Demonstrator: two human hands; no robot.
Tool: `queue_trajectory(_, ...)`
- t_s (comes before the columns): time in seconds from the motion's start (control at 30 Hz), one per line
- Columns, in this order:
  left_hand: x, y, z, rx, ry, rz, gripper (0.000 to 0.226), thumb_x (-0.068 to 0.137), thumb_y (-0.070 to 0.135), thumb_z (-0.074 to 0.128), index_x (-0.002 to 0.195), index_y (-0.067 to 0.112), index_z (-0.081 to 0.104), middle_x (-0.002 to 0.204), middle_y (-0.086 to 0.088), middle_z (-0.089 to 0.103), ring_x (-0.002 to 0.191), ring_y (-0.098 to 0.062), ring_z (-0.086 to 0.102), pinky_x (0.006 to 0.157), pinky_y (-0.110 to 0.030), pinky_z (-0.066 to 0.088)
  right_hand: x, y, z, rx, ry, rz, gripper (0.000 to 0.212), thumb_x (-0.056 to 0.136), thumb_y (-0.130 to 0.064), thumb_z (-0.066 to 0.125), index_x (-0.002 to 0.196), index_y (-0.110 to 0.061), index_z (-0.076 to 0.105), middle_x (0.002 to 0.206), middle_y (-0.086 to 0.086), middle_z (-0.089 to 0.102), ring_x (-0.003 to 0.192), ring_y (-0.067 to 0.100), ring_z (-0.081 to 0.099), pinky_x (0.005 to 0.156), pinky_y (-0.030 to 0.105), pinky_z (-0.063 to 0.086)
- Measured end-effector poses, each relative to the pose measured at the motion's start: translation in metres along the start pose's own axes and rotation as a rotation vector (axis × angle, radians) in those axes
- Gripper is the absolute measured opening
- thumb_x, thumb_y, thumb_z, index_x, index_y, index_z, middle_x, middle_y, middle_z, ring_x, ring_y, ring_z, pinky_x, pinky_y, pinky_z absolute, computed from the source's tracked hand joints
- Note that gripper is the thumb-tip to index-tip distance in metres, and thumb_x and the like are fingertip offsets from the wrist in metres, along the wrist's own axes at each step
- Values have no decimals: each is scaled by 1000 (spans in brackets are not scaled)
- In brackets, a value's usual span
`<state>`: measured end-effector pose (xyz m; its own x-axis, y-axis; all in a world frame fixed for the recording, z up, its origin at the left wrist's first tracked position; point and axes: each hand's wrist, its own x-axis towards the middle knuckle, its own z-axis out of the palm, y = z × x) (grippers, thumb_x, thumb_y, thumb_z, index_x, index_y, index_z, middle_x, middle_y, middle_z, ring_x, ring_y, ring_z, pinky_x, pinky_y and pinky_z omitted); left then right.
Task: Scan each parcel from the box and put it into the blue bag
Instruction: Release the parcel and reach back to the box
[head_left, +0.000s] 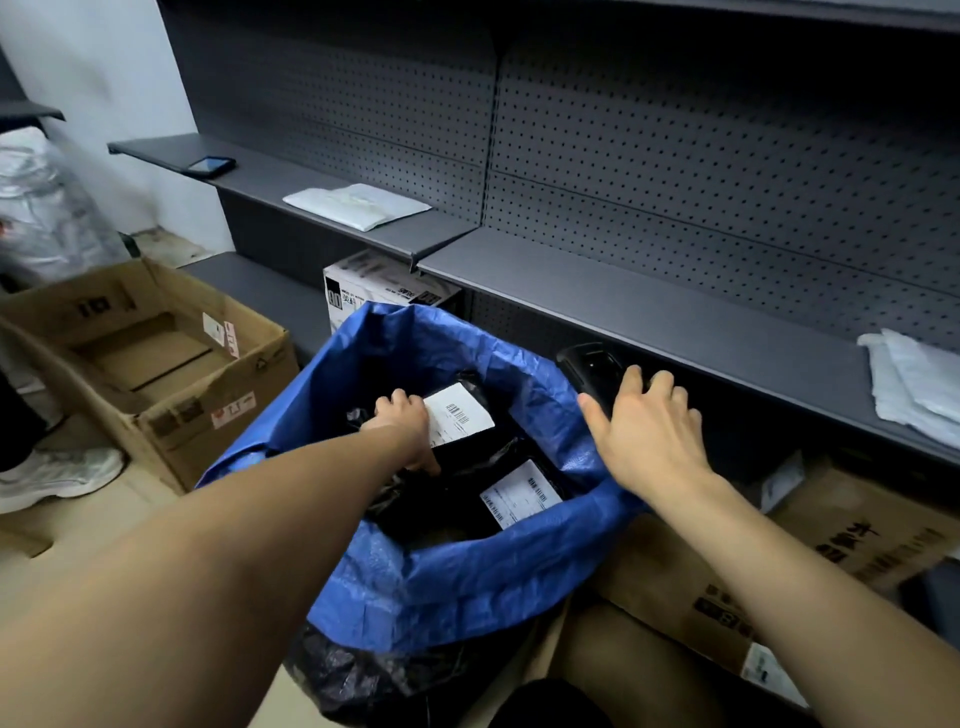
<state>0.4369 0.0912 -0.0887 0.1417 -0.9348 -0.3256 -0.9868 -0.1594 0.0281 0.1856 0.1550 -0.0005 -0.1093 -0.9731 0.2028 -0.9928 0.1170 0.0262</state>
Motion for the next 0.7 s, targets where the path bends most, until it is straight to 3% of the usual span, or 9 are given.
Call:
queue_trajectory(0.13,11,12,16,-122,37,-156,132,54,64,85,149,4,16,139,-11,30,130,-33,33,100,-51,44,6,-6,9,-4,-21,-12,81,98,-63,29,150,-1,31,130,21,47,118,37,48,93,48,43)
queue_trajectory(0.23,19,19,27,-142,36,-218,140,57,75,75,154,2,4,146,-20,26,135,-38,30,106,-52,38,8,-10,14,1,-23,-23,80,98,-63,29,149,-1,32,130,21,47,118,37,49,93,48,43)
queue_trajectory(0.3,18,23,29,-140,57,-234,133,66,82,62,156,13,-9,157,-23,10,146,-39,13,112,-57,25,9,-10,16,5,-28,-27,80,98,-63,29,149,-1,32,130,20,47,118,37,48,93,48,43)
queue_trajectory(0.4,13,27,27,-35,158,-137,112,79,84,39,157,22,-13,164,-16,-6,150,-36,-7,117,-58,8,11,-8,18,14,-37,-29,80,98,-64,28,149,-1,31,130,21,47,118,37,48,93,48,43)
queue_trajectory(0.7,0,32,20,26,230,-48,89,91,76,18,157,24,-11,165,-12,-9,151,-35,-9,119,-57,1,1,7,19,29,-42,8,81,98,-63,30,150,-2,31,131,20,46,119,37,48,94,48,42)
